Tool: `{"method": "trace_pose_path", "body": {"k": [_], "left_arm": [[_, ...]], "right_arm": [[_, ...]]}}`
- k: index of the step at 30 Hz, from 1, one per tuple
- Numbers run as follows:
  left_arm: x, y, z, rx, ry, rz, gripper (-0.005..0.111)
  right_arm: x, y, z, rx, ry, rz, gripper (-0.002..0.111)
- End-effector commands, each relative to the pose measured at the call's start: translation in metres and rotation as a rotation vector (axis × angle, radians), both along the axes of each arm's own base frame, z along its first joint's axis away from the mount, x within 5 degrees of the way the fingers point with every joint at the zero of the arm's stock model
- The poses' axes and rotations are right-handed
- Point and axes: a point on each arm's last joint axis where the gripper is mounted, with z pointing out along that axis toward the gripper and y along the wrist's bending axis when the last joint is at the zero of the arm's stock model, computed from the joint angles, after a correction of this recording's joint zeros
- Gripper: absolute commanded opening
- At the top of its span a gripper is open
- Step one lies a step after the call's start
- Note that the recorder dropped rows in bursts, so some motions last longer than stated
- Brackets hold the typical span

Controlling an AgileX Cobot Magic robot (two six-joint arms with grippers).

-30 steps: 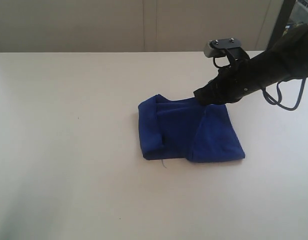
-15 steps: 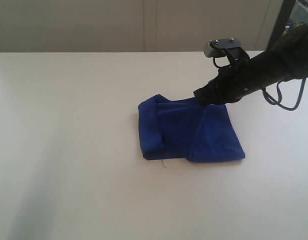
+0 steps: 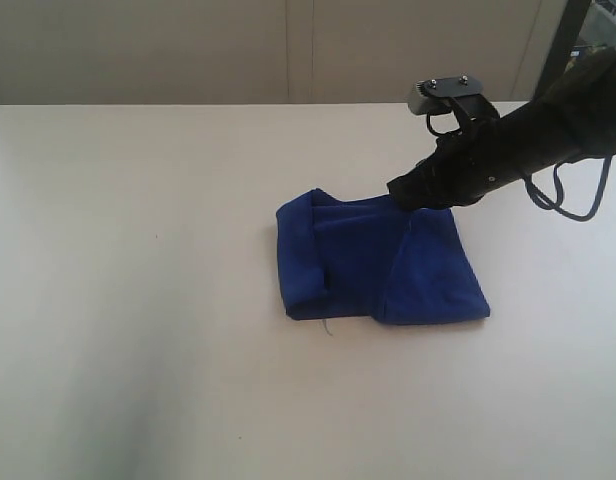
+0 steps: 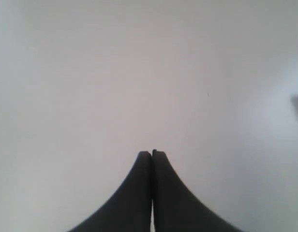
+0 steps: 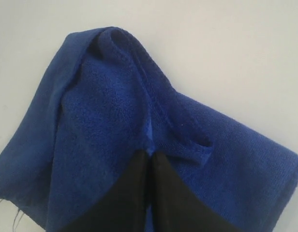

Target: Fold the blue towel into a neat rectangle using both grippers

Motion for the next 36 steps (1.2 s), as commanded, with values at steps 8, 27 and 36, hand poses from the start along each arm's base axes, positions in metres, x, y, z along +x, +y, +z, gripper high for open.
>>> {"method": "trace_pose_path", "body": {"k": [8, 27, 36], "left_arm": [[0.055, -0.1, -0.048, 0.215, 0.097, -0.568, 0.0], [0.1, -0.218, -0.075, 0.473, -0.034, -1.006, 0.021], [0.101, -0.242, -0.093, 0.53, -0.066, -1.075, 0.051]], "right_arm": [[0.001, -0.003, 0.001, 0.003, 0.023, -0.042, 0.0], [0.0, -0.005, -0.001, -0.032, 0.032, -0.044, 0.0], [0.001, -0.005, -0.001, -0.034, 0.026, -0.048, 0.0]]}}
